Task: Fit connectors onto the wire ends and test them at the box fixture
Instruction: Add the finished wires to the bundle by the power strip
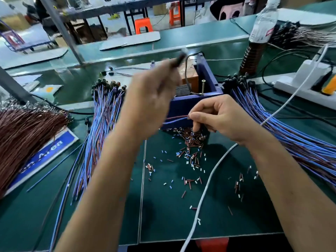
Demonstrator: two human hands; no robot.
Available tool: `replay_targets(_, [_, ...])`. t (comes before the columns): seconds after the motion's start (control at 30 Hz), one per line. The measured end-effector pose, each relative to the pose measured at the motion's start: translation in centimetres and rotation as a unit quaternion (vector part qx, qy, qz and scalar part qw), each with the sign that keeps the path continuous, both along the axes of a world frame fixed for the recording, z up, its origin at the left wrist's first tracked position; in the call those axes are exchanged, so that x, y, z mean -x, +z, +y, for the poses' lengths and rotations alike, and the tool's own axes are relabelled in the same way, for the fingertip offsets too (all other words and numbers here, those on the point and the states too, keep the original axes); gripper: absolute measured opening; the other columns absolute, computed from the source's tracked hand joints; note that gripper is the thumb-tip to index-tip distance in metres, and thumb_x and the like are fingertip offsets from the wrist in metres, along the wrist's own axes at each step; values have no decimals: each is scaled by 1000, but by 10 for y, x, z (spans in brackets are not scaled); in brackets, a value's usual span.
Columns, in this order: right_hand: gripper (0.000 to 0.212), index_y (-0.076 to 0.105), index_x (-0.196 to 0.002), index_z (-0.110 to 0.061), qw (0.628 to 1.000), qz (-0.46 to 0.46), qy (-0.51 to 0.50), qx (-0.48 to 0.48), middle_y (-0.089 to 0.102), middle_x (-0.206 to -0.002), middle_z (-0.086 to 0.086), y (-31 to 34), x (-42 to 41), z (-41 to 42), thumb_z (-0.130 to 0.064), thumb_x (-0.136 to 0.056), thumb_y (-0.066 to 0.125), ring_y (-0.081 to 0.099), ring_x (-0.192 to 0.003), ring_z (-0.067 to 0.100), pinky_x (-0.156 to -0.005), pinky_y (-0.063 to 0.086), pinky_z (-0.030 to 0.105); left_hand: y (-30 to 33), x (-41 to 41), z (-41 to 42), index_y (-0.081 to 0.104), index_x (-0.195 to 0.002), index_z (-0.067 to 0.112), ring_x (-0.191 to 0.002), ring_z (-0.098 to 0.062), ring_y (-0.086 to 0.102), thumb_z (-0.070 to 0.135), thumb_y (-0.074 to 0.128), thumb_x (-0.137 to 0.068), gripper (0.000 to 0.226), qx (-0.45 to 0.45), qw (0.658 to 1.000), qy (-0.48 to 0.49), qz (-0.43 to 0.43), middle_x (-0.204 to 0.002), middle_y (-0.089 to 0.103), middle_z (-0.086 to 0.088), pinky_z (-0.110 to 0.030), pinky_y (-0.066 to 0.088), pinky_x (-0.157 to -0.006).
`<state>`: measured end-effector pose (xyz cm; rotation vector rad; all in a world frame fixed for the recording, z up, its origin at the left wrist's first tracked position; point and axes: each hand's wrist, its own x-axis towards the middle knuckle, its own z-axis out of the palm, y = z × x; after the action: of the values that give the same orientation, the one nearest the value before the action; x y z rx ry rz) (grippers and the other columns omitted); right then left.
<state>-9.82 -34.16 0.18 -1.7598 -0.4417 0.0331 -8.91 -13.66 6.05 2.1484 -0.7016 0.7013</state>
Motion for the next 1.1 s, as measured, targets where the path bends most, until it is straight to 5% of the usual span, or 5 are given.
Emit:
replay_targets(0.1, [30,70,-77,-14,999,-36,17,25,69,-58,-14,-8,5,0,10,-95,65,55,-48,-3,-52,39,8,-33,19,-26,65,-105,8,-79,-30,60,26,47,-105,25,-122,992,-18,-13,-94,62,-2,-44,49,-65])
replay_targets(0.23, [39,68,-72,-21,999,-28,14,30,65,-56,-13,-15,6,-4,10,-96,64,52,-49,-2,-50,40,13,-67,23,-33,62,-135,16,-83,-32,69,27,45,-108,33,-79,996,-28,30,-99,72,-1,-46,55,-72])
replay_targets(0.37, [11,79,-96,-15,1000,9,11,21,79,-81,8,-16,7,-8,-6,-95,72,59,-62,21,-54,47,30,-77,17,-23,58,-100,12,-58,-36,58,33,41,-106,28,-112,994,-4,-5,-65,63,-1,-44,46,-51])
replay_targets(0.47, [6,79,-97,-8,999,5,-34,-27,78,-80,12,-20,4,-18,-9,-93,75,60,-64,27,-55,49,26,-78,13,-15,49,-85,10,-55,-41,50,27,48,-107,27,-98,992,69,-34,-58,55,-5,-40,36,-44])
replay_targets(1.1, [12,77,-93,-7,994,47,-80,-48,77,-79,16,-28,3,-9,-7,-99,67,54,-51,16,-54,51,26,-93,9,-10,64,-92,9,-68,-26,61,26,58,-104,21,-13,1000,9,23,-76,67,0,-44,49,-62])
